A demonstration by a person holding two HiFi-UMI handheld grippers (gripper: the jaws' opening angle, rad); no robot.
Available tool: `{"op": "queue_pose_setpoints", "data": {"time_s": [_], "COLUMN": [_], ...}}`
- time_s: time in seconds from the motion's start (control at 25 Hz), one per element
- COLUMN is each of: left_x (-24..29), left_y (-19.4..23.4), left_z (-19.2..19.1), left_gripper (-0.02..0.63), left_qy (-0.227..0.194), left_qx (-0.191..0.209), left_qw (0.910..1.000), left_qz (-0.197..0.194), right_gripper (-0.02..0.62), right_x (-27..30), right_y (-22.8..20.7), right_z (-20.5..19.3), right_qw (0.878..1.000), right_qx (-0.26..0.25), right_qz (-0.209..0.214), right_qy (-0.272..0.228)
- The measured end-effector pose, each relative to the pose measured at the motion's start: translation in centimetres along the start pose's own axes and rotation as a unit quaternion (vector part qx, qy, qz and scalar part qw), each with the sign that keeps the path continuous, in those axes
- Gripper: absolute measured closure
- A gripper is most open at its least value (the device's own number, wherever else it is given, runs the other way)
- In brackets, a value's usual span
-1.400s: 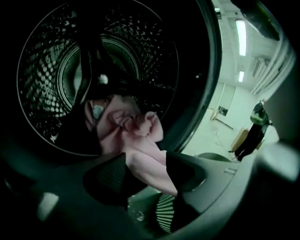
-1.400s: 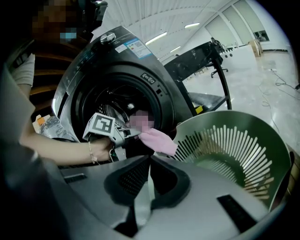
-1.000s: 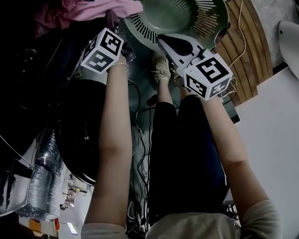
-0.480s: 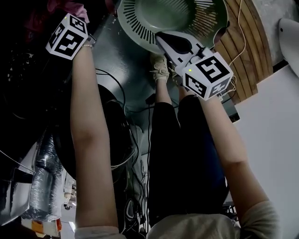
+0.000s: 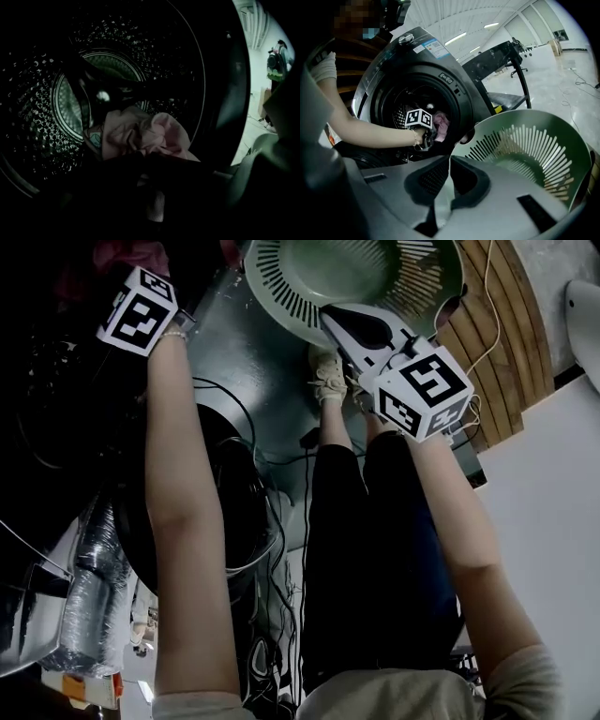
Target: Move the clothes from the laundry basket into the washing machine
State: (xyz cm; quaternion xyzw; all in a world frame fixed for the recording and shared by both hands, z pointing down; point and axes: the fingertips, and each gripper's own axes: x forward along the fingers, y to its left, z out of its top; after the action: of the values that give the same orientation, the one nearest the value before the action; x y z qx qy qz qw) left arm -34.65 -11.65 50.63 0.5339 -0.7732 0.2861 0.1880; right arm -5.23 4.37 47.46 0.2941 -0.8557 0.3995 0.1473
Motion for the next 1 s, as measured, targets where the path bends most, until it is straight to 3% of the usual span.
{"op": "queue_pose_setpoints", "data": {"time_s": [0.08, 0.4, 0.52, 0.64, 0.72, 0.8, 0.88, 1.0], "left_x": [-1.5, -6.4, -7.3, -6.7, -5.7, -4.4, -2.9, 0.0], "left_y": [-0.3, -2.5, -4.9, -6.9, -6.3, -5.0, -4.0, -2.8], "left_z": [-1.2, -4.1, -4.8, -6.6, -6.9, -6.0, -5.0, -4.0], "left_gripper": [0.534, 0.525, 0.449, 0.379, 0.384, 0.560, 0.561, 0.561], "left_qy": [0.007, 0.023, 0.032, 0.069, 0.075, 0.054, 0.045, 0.049], "left_qx": [-0.016, -0.036, -0.040, -0.017, -0.015, -0.018, 0.009, 0.084], "left_qw": [0.9998, 0.9974, 0.9937, 0.9879, 0.9892, 0.9932, 0.9954, 0.9933], "left_qz": [-0.008, -0.058, -0.100, -0.138, -0.125, -0.102, -0.085, -0.063], "right_gripper": [0.578, 0.578, 0.578, 0.578, 0.578, 0.578, 0.578, 0.578], "right_x": [-0.2, -0.8, -0.5, 0.0, 0.3, 0.4, 0.4, 0.6], "right_y": [0.5, 0.7, 0.6, 0.7, 0.7, 0.5, 0.3, 0.0], "right_z": [0.0, -0.6, -0.2, 0.4, 0.8, 1.1, 1.1, 0.9], "right_qw": [1.000, 1.000, 1.000, 1.000, 1.000, 1.000, 1.000, 1.000], "right_qx": [0.001, 0.001, 0.001, -0.004, -0.005, -0.005, -0.003, -0.001], "right_qz": [0.005, 0.005, 0.001, 0.001, 0.001, 0.000, -0.003, -0.006], "right_qy": [0.000, 0.011, 0.008, 0.003, -0.001, -0.004, -0.006, -0.003]}}
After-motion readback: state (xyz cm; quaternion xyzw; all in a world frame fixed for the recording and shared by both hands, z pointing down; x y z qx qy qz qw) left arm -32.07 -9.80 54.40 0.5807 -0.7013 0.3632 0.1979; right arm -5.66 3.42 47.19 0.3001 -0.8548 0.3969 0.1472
